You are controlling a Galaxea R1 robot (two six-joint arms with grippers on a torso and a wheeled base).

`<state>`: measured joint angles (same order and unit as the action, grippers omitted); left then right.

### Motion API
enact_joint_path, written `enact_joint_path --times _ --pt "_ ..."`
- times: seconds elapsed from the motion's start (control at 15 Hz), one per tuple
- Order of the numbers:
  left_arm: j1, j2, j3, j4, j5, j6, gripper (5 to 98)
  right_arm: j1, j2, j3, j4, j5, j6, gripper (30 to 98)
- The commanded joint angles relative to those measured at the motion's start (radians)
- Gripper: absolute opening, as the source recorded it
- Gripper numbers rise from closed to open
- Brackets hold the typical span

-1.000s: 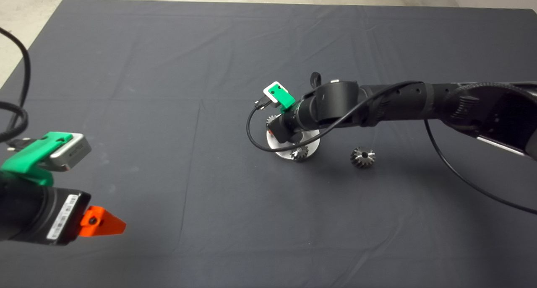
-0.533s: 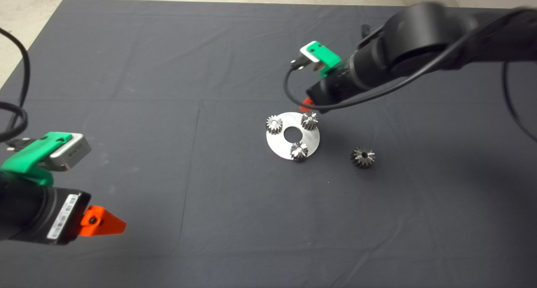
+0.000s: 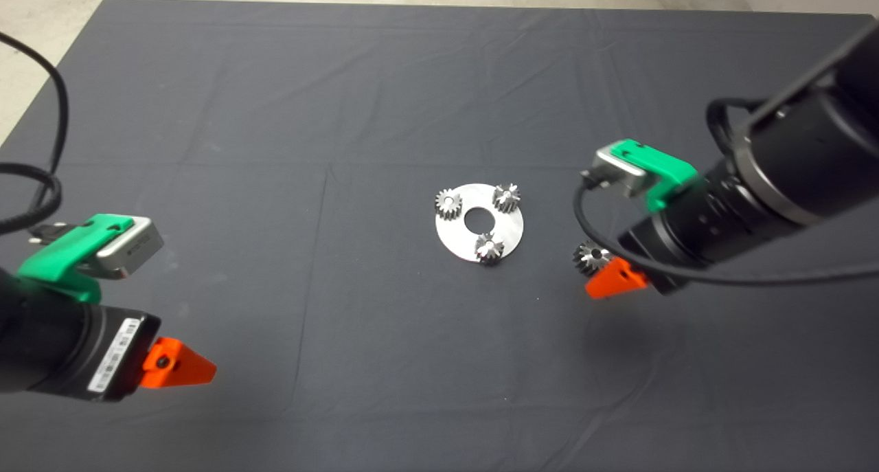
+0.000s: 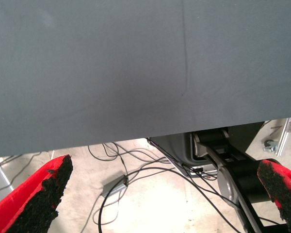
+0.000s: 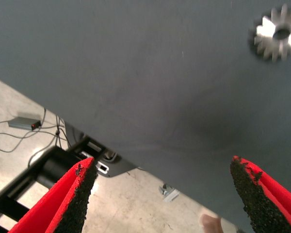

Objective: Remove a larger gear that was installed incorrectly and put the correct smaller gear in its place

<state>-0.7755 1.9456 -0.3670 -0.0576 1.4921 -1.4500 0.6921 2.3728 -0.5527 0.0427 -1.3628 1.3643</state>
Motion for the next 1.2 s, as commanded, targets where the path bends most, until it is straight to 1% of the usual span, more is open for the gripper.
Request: enact_joint_path --times 0.0,0.07,0.13,0.2,0.27,0.33,0.4,0.47,0.53,0.6,0.67,0.73,0.8,0.87,1.0,1.07,1.13 --pt "-0.010 0.018 0.008 -0.013 -0.005 0.017 98.1 0.038 -0.025 0.063 0.059 -0.015 0.019 72.9" --pt "-0.010 0.017 -0.008 -0.013 -0.009 0.017 98.1 0.038 -0.026 0.067 0.059 -0.016 0.022 73.6" --pt "-0.010 0.019 -0.014 -0.013 -0.007 0.020 98.1 0.038 -0.031 0.070 0.060 -0.019 0.027 77.5" --pt "-0.011 0.026 -0.001 -0.013 -0.007 0.036 98.1 0.038 -0.042 0.079 0.060 -0.025 0.033 78.7" --pt "-0.011 0.020 -0.012 -0.013 -0.007 0.054 98.1 0.038 -0.067 0.095 0.059 -0.030 0.033 81.6" --pt "-0.011 0.021 -0.017 -0.013 -0.007 0.059 98.1 0.038 -0.097 0.115 0.059 -0.030 0.034 82.2" --pt "-0.013 0.037 0.004 -0.013 -0.009 0.086 98.1 0.038 -0.121 0.146 0.059 -0.030 0.035 82.4" --pt "-0.015 0.040 -0.001 -0.015 -0.011 0.095 98.1 0.038 -0.131 0.162 0.061 -0.032 0.038 85.8" --pt "-0.014 0.046 -0.021 -0.016 -0.021 0.097 98.1 0.038 -0.151 0.168 0.069 -0.033 0.053 88.0" --pt "-0.015 0.049 -0.007 -0.016 -0.035 0.107 98.1 0.040 -0.149 0.185 0.071 -0.059 0.052 88.0" --pt "-0.016 0.050 0.000 -0.016 -0.065 0.120 98.1 0.066 -0.120 0.202 0.072 -0.105 0.039 90.1" --pt "-0.016 0.051 -0.018 -0.023 -0.089 0.120 98.1 0.071 -0.106 0.200 0.085 -0.107 0.053 92.0" --pt "-0.016 0.051 -0.013 -0.044 -0.093 0.120 98.1 0.072 -0.114 0.200 0.092 -0.108 0.053 92.4" --pt "-0.016 0.051 0.014 -0.048 -0.093 0.127 98.1 0.073 -0.118 0.200 0.088 -0.107 0.053 92.5" --pt "-0.016 0.051 -0.010 -0.050 -0.092 0.132 98.1 0.073 -0.123 0.200 0.088 -0.105 0.055 97.6" --pt "-0.016 0.058 0.004 -0.050 -0.095 0.141 98.1 0.075 -0.113 0.200 0.088 -0.105 0.053 97.7" --pt "-0.016 0.085 0.004 -0.050 -0.095 0.149 98.1 0.086 -0.092 0.200 0.085 -0.108 0.053 97.7"
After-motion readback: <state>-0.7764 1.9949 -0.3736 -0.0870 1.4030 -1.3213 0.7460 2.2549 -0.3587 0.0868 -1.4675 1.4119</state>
